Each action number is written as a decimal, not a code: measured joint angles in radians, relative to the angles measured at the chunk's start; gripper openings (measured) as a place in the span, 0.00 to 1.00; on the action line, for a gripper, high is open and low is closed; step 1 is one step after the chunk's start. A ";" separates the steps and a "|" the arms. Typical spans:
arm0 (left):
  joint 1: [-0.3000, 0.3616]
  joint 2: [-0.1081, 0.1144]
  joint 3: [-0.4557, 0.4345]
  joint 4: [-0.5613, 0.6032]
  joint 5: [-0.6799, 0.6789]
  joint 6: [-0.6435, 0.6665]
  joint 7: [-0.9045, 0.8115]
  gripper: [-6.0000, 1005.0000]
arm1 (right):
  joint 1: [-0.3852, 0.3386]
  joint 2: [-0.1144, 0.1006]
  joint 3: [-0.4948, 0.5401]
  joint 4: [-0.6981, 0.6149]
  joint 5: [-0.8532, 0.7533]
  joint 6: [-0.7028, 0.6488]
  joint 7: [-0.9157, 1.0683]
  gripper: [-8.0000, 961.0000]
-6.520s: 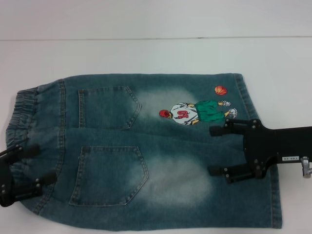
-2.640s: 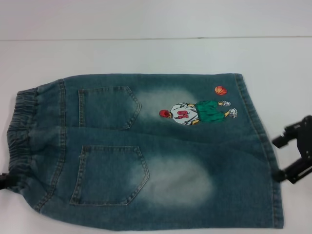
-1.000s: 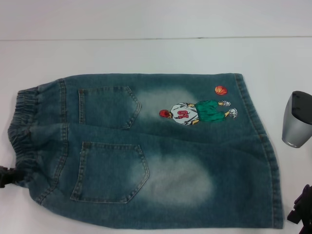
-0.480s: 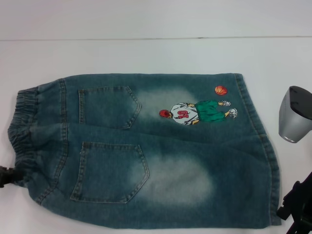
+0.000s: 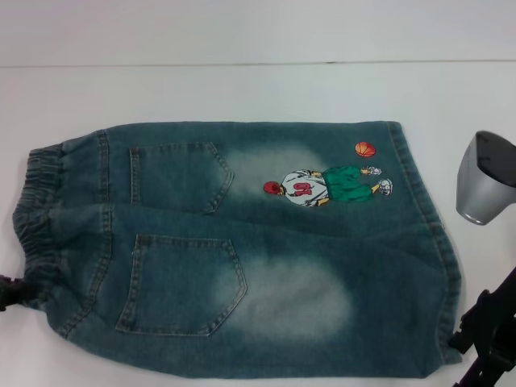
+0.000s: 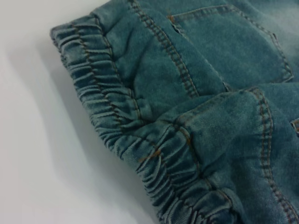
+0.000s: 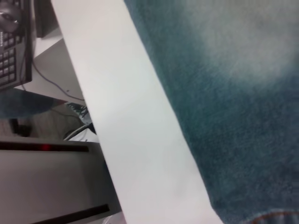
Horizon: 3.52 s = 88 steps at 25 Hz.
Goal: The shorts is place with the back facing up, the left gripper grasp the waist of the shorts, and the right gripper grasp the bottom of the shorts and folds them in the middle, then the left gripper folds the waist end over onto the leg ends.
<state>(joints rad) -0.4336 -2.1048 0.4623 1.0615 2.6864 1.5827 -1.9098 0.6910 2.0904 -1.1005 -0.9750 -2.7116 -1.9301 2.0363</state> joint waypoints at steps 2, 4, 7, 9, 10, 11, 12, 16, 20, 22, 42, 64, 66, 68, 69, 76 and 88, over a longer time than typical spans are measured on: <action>0.000 0.001 0.004 0.000 0.000 0.001 0.000 0.08 | -0.002 0.000 0.001 -0.017 0.002 -0.001 0.004 0.94; 0.000 0.002 0.008 0.000 0.000 0.001 0.000 0.09 | -0.004 0.001 0.001 -0.029 0.003 -0.002 0.006 0.94; 0.001 0.002 0.012 -0.001 0.001 -0.001 0.000 0.09 | -0.005 0.003 0.000 -0.036 0.010 0.002 0.006 0.94; 0.001 0.002 0.016 -0.002 0.001 -0.002 0.000 0.09 | -0.006 0.003 -0.002 -0.033 0.025 0.004 0.003 0.94; 0.001 0.002 0.019 -0.002 0.001 -0.002 0.000 0.09 | -0.007 0.003 -0.003 -0.030 0.032 0.004 0.002 0.94; 0.001 0.002 0.022 -0.002 0.001 -0.002 0.000 0.09 | -0.007 0.003 -0.004 -0.030 0.037 0.005 0.002 0.94; 0.001 0.001 0.023 -0.002 0.001 -0.003 0.000 0.10 | -0.007 0.003 -0.005 -0.029 0.040 0.006 0.002 0.94; 0.001 0.000 0.024 -0.002 0.001 -0.004 0.000 0.10 | -0.007 0.003 -0.006 -0.025 0.041 0.019 0.005 0.94; 0.001 -0.001 0.024 -0.002 0.001 -0.005 0.000 0.11 | -0.005 0.004 -0.009 -0.004 0.041 0.034 0.005 0.94; 0.001 -0.001 0.024 -0.002 0.001 -0.005 0.000 0.11 | -0.003 0.003 -0.010 0.007 0.038 0.045 0.007 0.94; 0.001 -0.004 0.018 -0.003 -0.007 -0.004 -0.019 0.14 | -0.022 0.003 -0.055 -0.036 0.037 0.083 -0.027 0.46; 0.040 -0.002 -0.125 0.059 -0.236 0.062 -0.065 0.16 | -0.085 -0.005 0.107 -0.227 0.120 0.029 -0.191 0.02; 0.044 0.007 -0.150 0.068 -0.289 0.080 -0.064 0.17 | -0.072 -0.009 0.183 -0.229 0.121 0.046 -0.242 0.02; 0.044 0.016 -0.177 0.072 -0.330 0.089 -0.064 0.17 | -0.062 -0.012 0.244 -0.230 0.124 0.080 -0.272 0.02; 0.042 0.020 -0.190 0.073 -0.343 0.089 -0.065 0.17 | -0.057 -0.013 0.275 -0.232 0.130 0.110 -0.283 0.02; 0.009 0.020 -0.207 0.064 -0.386 -0.004 -0.077 0.18 | -0.050 -0.010 0.335 -0.224 0.209 0.365 -0.289 0.01; -0.050 0.000 -0.078 -0.088 -0.388 -0.355 -0.072 0.20 | 0.034 -0.002 0.273 0.066 0.253 0.824 -0.242 0.02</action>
<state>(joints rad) -0.4841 -2.1045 0.3839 0.9732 2.2984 1.2273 -1.9817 0.7254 2.0879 -0.8278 -0.9085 -2.4587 -1.1065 1.7947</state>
